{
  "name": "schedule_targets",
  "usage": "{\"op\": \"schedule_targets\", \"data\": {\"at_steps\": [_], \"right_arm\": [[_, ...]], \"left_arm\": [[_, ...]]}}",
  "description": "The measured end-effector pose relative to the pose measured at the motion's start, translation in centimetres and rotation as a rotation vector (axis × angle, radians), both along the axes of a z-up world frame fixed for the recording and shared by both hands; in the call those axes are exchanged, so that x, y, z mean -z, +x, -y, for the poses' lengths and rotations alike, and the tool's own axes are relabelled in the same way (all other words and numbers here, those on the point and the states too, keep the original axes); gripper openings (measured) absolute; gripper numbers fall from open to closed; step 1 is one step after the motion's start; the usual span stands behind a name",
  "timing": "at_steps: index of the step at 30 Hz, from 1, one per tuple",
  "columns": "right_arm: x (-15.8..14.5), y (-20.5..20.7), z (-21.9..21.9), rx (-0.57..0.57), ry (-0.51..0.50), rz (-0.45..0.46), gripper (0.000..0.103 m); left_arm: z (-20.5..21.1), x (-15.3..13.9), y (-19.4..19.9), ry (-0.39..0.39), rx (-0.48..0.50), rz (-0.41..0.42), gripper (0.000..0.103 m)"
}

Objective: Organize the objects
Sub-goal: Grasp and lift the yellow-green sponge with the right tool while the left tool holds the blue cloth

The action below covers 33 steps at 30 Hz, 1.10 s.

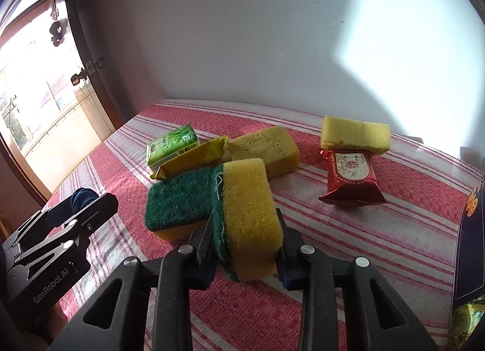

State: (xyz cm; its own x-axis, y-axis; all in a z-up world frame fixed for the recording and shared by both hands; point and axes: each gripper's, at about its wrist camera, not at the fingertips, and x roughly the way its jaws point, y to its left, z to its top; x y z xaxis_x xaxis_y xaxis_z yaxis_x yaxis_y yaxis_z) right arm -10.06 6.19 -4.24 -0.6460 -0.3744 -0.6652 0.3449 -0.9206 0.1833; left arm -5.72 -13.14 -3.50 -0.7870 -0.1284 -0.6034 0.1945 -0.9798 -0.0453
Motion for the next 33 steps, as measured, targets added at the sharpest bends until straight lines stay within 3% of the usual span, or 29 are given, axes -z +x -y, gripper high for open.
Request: {"op": "schedule_targets", "data": {"at_steps": [6, 12, 19, 33], "right_arm": [[-1.7, 3.2, -0.8, 0.044, -0.011, -0.145, 0.034], [-2.5, 5.8, -2.5, 0.1, -0.027, -0.216, 0.034], [-2.7, 7.4, -4.2, 0.135, -0.037, -0.232, 0.034], [-2.9, 9.8, -6.1, 0.149, -0.01, -0.266, 0.034]], "left_arm": [[-0.1, -0.3, 0.2, -0.015, 0.0, -0.02, 0.057], [-0.5, -0.5, 0.7, -0.038, -0.002, -0.05, 0.057], [-1.5, -0.7, 1.2, -0.089, 0.005, -0.087, 0.057], [-2.3, -1.0, 1.7, -0.094, 0.009, -0.121, 0.057]]}}
